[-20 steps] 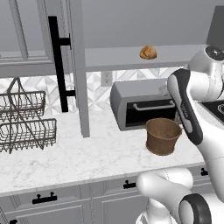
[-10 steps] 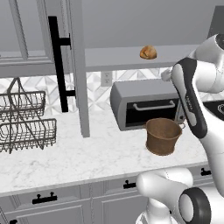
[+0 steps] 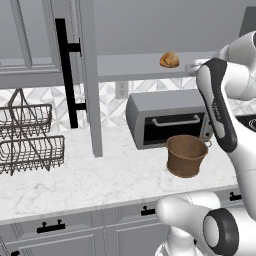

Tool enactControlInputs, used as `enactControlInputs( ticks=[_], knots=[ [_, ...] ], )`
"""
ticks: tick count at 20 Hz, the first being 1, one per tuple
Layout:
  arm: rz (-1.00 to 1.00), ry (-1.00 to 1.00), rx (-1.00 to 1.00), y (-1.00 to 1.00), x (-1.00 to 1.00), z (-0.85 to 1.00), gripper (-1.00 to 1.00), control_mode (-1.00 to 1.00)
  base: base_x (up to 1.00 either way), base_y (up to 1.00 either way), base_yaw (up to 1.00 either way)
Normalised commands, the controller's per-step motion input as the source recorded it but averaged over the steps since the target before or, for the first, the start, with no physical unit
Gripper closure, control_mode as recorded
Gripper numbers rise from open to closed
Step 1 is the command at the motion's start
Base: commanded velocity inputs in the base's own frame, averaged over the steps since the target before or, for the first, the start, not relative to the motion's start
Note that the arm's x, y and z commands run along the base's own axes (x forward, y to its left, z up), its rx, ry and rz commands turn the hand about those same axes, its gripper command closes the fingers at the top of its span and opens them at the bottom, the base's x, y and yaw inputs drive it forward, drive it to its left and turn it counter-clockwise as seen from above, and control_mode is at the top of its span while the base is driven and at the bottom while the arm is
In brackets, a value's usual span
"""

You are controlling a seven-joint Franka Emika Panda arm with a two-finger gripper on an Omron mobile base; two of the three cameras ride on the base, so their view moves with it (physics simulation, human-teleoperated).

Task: Open the cabinet, pick up the bread from the cabinet and place it in the basket. Then move the basket to the dining counter.

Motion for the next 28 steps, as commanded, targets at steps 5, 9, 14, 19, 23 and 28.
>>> enactControlInputs(
  ticks=[5, 9, 14, 19, 23, 28],
  knots=[
    [0.0, 0.0, 0.0, -0.02, 0.43, 0.4, -1.0, -1.0, 0.0, 0.0, 0.0],
    [0.0, 0.0, 0.0, -0.04, 0.67, 0.09, -1.0, -1.0, 0.0, 0.0, 0.0],
    [0.04, 0.0, 0.0, 0.0, 0.69, -0.09, -1.0, -1.0, 0.0, 0.0, 0.0],
    [0.06, 0.0, 0.01, 0.0, 0.68, -0.04, -1.0, -1.0, 0.0, 0.0, 0.0],
    [0.06, 0.0, 0.02, -0.01, 0.7, 0.0, -1.0, -1.0, 0.0, 0.0, 0.0],
    [0.06, 0.04, 0.05, -0.02, 0.49, 0.0, -1.0, -1.0, 0.0, 0.0, 0.0]
  ],
)
